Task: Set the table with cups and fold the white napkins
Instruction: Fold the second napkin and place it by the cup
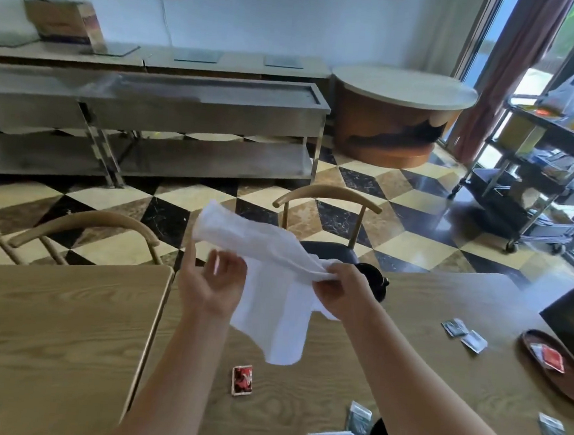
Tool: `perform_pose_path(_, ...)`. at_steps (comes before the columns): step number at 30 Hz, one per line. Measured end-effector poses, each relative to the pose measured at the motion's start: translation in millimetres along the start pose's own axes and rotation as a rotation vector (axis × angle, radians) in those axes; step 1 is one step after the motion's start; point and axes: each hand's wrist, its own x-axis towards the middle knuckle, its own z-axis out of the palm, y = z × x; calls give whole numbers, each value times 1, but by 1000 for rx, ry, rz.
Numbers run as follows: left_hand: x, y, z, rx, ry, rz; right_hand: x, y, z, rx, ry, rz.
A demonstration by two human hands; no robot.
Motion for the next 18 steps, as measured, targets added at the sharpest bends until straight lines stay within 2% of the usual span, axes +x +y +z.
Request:
perform_pose_path(2, -2, -13, -32, 115, 132, -129, -10, 13, 17, -114, -79, 20)
perform_pose_path(5, -8, -41, -49, 228, 230, -289, -31, 28, 40, -364, -235, 21)
perform_pose_path(7, -6, -41, -44, 170, 216, -248, -34, 33, 46, -489, -227, -53)
perform_pose_path(10, 7, -28, -31, 223, 154, -131, -29, 30, 43, -635, -63, -169)
perform_pose_path(13, 21, -22, -24, 316, 207, -113, -29, 35, 31, -511, -117, -228)
perform_pose_path(16, 26, -19, -18, 350, 119, -22, -21, 38, 17, -182, -145, -97)
perform_pose_path(18, 27, -22, -14, 415, 55, 18, -16, 36, 8, -61, -114, 17)
